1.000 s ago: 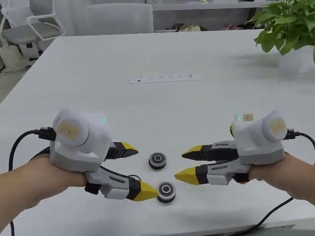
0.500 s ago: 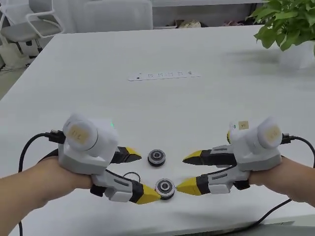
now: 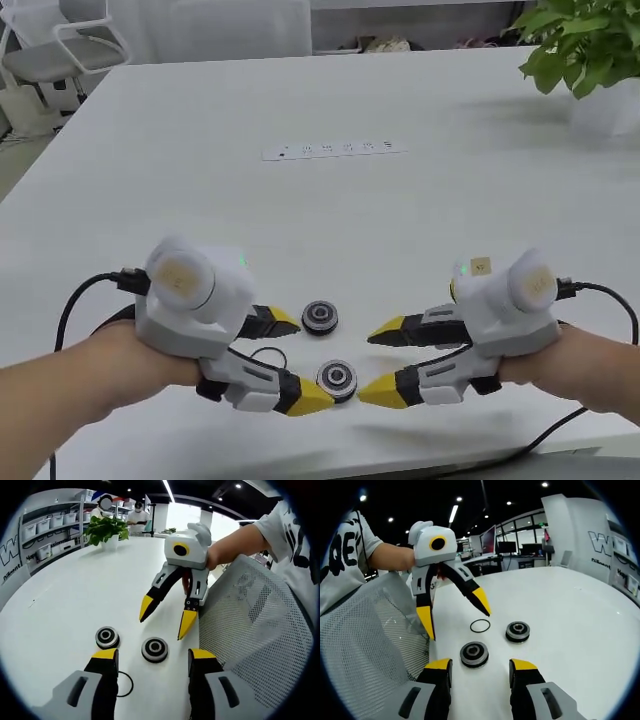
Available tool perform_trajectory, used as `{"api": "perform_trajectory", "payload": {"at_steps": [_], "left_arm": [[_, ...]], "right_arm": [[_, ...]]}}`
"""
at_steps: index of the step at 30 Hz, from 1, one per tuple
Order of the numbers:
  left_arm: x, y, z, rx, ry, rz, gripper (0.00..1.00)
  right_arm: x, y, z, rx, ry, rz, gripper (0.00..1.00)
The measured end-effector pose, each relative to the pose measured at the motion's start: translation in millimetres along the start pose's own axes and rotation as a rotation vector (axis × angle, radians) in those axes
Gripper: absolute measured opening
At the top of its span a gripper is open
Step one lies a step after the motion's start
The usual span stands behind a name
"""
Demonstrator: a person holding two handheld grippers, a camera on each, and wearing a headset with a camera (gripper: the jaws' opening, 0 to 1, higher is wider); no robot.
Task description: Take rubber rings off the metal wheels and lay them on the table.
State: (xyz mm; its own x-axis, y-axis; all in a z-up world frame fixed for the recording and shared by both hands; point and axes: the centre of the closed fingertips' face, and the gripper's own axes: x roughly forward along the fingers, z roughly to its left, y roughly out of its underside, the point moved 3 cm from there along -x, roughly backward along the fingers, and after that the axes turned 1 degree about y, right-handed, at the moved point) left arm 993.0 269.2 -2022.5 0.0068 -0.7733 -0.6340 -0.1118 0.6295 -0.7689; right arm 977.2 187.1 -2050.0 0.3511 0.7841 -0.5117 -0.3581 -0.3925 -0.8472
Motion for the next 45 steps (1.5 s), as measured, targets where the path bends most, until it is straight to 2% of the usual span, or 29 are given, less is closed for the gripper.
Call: {"api": "perform_trajectory", "payload": {"at_steps": [14, 22, 37, 45], "left_arm": [[14.5, -3.5, -6.8, -0.001, 0.043, -0.001, 0.42], [19.4, -4.1, -6.4, 0.000, 0.053, -0.002, 0.35], [29.8, 3.3, -5.6, 0.006, 0.061, 0.021, 0.21], [31.8, 6.8, -5.8, 0.032, 0.057, 0.039, 0.15]], "right_arm": [[3.6, 2.3, 1.8, -0.017, -0.015, 0.020, 0.40], [3.6, 1.6, 1.5, -0.017, -0.015, 0.018, 0.40], [5.0, 4.1, 3.4, -0.013, -0.017, 0.021, 0.39], [5.2, 4.6, 2.4, -0.014, -0.015, 0.021, 0.39]]}}
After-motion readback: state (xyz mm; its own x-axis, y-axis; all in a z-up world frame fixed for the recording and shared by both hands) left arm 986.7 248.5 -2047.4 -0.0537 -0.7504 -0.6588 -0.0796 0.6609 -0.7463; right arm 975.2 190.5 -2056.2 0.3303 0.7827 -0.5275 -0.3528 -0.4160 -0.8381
